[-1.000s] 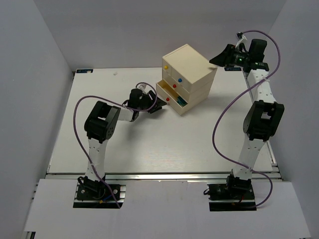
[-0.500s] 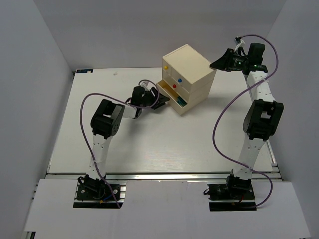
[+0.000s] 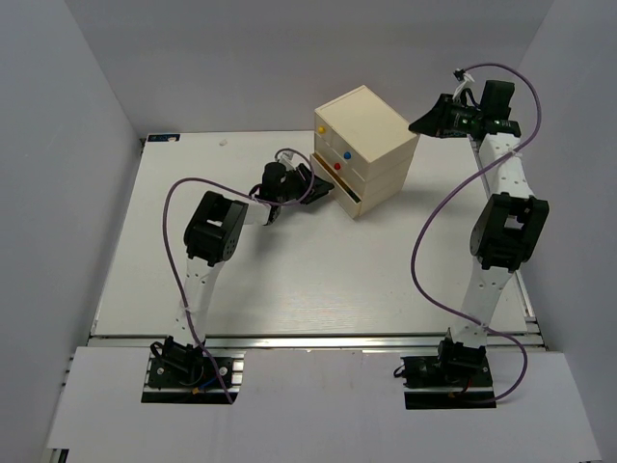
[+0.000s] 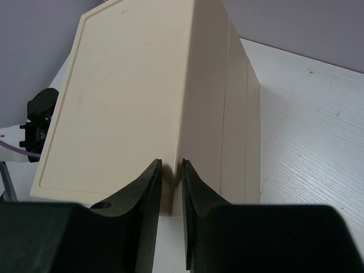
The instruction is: Sort the legos into containers by color
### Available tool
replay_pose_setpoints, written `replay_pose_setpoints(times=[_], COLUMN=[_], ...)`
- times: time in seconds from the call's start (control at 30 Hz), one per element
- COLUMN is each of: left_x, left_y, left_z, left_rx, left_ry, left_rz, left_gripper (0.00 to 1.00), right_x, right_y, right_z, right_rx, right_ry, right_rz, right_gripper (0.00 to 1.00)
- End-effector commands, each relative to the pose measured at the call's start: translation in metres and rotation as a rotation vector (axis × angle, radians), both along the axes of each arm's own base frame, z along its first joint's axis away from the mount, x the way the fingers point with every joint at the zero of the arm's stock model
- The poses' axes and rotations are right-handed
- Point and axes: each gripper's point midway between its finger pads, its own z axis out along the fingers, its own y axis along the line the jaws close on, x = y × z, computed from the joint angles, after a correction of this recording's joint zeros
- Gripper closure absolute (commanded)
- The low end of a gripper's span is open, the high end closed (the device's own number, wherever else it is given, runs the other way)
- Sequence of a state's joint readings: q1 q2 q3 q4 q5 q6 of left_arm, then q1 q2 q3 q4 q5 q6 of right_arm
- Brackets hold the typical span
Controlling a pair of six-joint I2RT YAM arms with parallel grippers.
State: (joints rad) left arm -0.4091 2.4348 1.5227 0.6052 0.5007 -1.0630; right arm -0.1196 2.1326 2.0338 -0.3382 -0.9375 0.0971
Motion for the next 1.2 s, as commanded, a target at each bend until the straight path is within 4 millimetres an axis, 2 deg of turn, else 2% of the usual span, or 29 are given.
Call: replay_pose_setpoints(times=[0.0, 0.37, 0.47, 0.5, 0.53, 0.57, 0.67, 0.7, 0.77, 0.8, 0.87, 0.9, 0.93, 0.97, 1.0, 1.03, 1.07, 1.1, 1.13, 1.17], left_x=[0.011, 0.021, 0.016, 0.013, 0.010, 0.001, -0.004, -0.014, -0.019, -0.030, -0.038, -0.040, -0.046, -0.053, -0.056, -0.062, -0.072, -0.076, -0.084, -0.098], left_y=[-0.006, -0.027, -0.023, -0.021, -0.019, -0.014, 0.003, 0.012, 0.023, 0.026, 0.035, 0.043, 0.053, 0.055, 0.063, 0.074, 0.079, 0.087, 0.090, 0.101], left_z=[0.011, 0.013, 0.014, 0.014, 0.015, 0.008, 0.033, 0.038, 0.051, 0.061, 0.073, 0.079, 0.092, 0.096, 0.103, 0.099, 0.117, 0.121, 0.126, 0.133], left_rx=[-0.026, -0.058, -0.058, -0.058, -0.060, -0.058, -0.092, -0.093, -0.097, -0.091, -0.087, -0.085, -0.078, -0.069, -0.063, -0.039, -0.004, 0.032, 0.081, 0.197], left_ry=[-0.034, -0.048, -0.052, -0.051, -0.053, -0.043, -0.091, -0.088, -0.116, -0.132, -0.147, -0.156, -0.179, -0.183, -0.193, -0.181, -0.217, -0.231, -0.251, -0.299], left_rz=[0.015, -0.017, -0.011, -0.006, -0.003, 0.004, 0.030, 0.035, 0.045, 0.032, 0.033, 0.040, 0.045, 0.041, 0.047, 0.057, 0.049, 0.051, 0.037, 0.019], left_gripper=[0.53, 0.52, 0.52, 0.52, 0.52, 0.49, 0.42, 0.40, 0.36, 0.36, 0.34, 0.33, 0.32, 0.32, 0.32, 0.31, 0.32, 0.31, 0.29, 0.27], right_x=[-0.021, -0.028, -0.027, -0.027, -0.024, -0.024, -0.022, -0.022, -0.020, -0.019, -0.021, -0.028, -0.029, -0.032, -0.044, -0.050, -0.058, -0.077, -0.087, -0.115], right_y=[0.022, 0.025, 0.022, 0.020, 0.019, 0.014, 0.006, 0.000, -0.011, -0.024, -0.034, -0.038, -0.050, -0.055, -0.059, -0.064, -0.065, -0.064, -0.069, -0.060], right_z=[-0.041, -0.059, -0.054, -0.048, -0.042, -0.041, -0.012, 0.002, 0.018, 0.033, 0.047, 0.063, 0.063, 0.065, 0.082, 0.083, 0.064, 0.080, 0.073, 0.056], right_rx=[-0.004, -0.036, -0.038, -0.039, -0.039, -0.041, -0.029, -0.029, -0.024, -0.032, -0.045, -0.059, -0.075, -0.093, -0.115, -0.147, -0.172, -0.224, -0.263, -0.292], right_ry=[0.172, 0.213, 0.195, 0.179, 0.154, 0.150, 0.094, 0.064, 0.038, 0.007, -0.019, -0.055, -0.060, -0.073, -0.116, -0.122, -0.083, -0.148, -0.141, -0.118], right_rz=[0.078, 0.105, 0.092, 0.082, 0.070, 0.052, 0.009, -0.011, -0.056, -0.101, -0.146, -0.169, -0.216, -0.235, -0.253, -0.283, -0.294, -0.295, -0.318, -0.311], right_gripper=[0.79, 0.79, 0.64, 0.52, 0.45, 0.33, 0.17, 0.11, 0.11, 0.11, 0.11, 0.11, 0.11, 0.11, 0.11, 0.11, 0.11, 0.11, 0.11, 0.11])
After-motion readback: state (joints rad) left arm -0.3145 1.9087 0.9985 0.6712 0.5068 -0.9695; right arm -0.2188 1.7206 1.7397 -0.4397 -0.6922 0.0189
